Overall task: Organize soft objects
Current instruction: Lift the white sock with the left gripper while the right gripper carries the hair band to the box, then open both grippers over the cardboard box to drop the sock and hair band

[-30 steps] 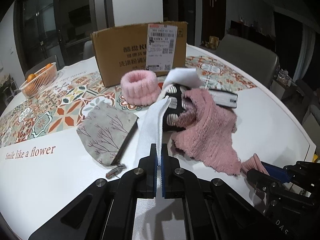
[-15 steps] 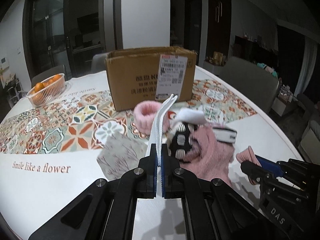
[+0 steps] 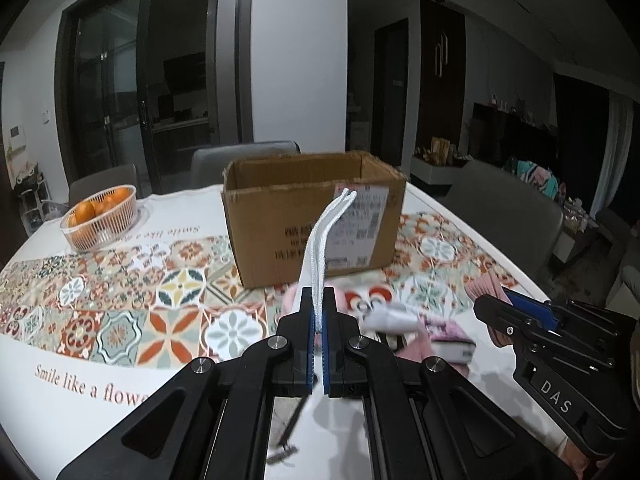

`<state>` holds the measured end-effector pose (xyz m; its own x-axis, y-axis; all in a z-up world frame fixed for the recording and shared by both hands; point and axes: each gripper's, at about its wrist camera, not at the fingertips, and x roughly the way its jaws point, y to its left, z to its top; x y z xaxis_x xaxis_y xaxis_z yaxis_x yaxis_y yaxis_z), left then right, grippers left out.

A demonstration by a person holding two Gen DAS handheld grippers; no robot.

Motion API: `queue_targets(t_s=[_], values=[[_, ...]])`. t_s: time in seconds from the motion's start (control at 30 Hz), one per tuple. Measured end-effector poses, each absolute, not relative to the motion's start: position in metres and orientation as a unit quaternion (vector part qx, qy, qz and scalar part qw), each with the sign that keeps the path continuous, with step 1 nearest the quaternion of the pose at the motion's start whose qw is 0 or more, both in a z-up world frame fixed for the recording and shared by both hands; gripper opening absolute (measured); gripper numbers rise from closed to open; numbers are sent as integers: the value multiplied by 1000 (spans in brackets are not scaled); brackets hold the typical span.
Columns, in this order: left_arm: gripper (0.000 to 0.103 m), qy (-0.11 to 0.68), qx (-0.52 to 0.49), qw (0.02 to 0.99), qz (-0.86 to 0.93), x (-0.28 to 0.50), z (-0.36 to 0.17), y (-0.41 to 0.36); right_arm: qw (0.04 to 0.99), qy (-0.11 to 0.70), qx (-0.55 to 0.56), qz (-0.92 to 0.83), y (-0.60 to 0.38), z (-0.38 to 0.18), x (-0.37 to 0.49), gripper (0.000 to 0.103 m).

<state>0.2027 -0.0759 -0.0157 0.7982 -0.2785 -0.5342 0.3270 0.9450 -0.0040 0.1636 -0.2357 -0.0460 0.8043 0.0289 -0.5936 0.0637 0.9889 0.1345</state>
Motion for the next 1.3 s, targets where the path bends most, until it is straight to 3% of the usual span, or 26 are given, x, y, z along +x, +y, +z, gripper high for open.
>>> queue_targets(t_s=[0.9, 1.3], values=[[5, 209, 25, 965, -154, 313, 37, -75, 970, 232, 62, 32, -246, 18, 299, 16], [5, 244, 9, 954, -175, 381, 31, -85, 964, 253, 64, 40, -253, 13, 358, 16]])
